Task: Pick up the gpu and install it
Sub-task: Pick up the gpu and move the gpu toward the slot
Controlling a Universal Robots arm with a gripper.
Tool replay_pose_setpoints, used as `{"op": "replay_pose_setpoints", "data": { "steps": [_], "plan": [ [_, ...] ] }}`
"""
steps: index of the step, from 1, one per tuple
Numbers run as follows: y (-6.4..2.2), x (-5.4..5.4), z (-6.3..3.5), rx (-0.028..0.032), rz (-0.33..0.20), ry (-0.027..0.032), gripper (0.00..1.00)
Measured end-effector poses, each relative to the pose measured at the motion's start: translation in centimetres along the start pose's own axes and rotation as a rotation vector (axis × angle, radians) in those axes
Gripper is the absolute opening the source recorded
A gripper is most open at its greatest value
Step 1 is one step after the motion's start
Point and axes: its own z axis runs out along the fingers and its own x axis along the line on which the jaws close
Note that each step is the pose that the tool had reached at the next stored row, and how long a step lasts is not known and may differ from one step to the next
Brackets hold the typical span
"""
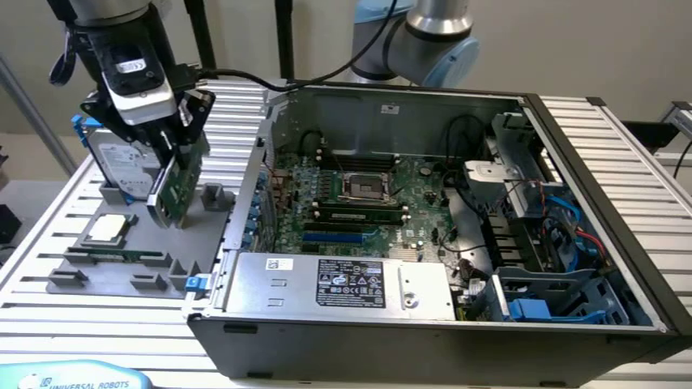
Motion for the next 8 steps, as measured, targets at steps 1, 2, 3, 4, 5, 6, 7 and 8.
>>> {"op": "replay_pose_setpoints", "data": {
  "steps": [1, 2, 3, 4, 5, 6, 7, 8],
  "plan": [
    [0.01, -0.2, -0.45, -0.0001, 0.000, 0.0001, 0.27],
    [0.02, -0.5, -0.90, -0.0001, 0.000, 0.0004, 0.27],
    [0.03, -0.8, -1.34, 0.0000, 0.000, 0.0008, 0.27],
    [0.04, -1.2, -1.79, -0.0001, 0.000, 0.0010, 0.27],
    [0.06, -1.6, -2.24, -0.0001, 0.000, 0.0016, 0.27],
    [0.07, -2.1, -2.66, 0.0000, 0.000, 0.0023, 0.27],
    [0.08, -2.6, -3.11, 0.0000, 0.000, 0.0029, 0.27],
    [0.09, -3.1, -3.55, -0.0001, 0.000, 0.0035, 0.27]
  ]
}}
